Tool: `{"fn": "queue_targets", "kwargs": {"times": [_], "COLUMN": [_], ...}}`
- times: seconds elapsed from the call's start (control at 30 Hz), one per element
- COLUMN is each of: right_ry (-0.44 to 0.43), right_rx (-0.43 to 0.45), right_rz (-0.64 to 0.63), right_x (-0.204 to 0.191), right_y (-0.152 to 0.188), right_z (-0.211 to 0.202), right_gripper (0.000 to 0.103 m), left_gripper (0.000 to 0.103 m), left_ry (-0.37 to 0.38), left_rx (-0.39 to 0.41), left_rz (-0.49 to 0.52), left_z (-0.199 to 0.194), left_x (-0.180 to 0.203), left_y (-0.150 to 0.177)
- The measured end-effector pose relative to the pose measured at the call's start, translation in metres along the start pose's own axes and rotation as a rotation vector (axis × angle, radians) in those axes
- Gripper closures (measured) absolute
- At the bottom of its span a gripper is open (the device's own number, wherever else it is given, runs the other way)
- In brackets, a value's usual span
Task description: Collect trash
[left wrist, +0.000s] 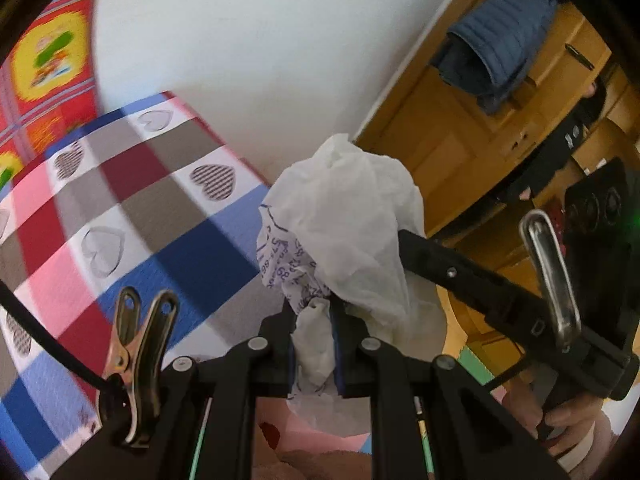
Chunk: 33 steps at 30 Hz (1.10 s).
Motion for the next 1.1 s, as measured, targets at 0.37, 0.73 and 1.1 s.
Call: {"fn": "queue_targets", "kwargs": {"times": [0.37,0.73,1.1], "right_ry": [0.06,0.063,0.015], "right_rx": [0.071,0.06,0.003], "right_rz": [0.076,0.091,0.053], "right_x": [0.032,0.077,0.139], "right_y": [-0.035,-0.063,-0.096], "right_z": [-0.002,-0.002,-0.01], "right_gripper": [0.097,0.097,0.097], "left_gripper": [0.09,0.09,0.09], "left_ry": [0.054,0.037,-0.029], "left_rx": [-0.042,-0.05,-0.066], "left_rz": [0.081,0.064,0.023], "left_z": [0.032,0.067,0.119], "left_x": [0.021,0.055,0.104], "left_y": [-0.04,-0.068,-0.09]}}
Point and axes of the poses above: each gripper's, at about its wrist camera, not at the fingertips, and z roughly the way its jaws point, x to its right, y to its underside, the point moved 3 cm from there along z, roughly the way its jaws point, and after that the axes turned 2 degrees about z, right-handed, at the moved point
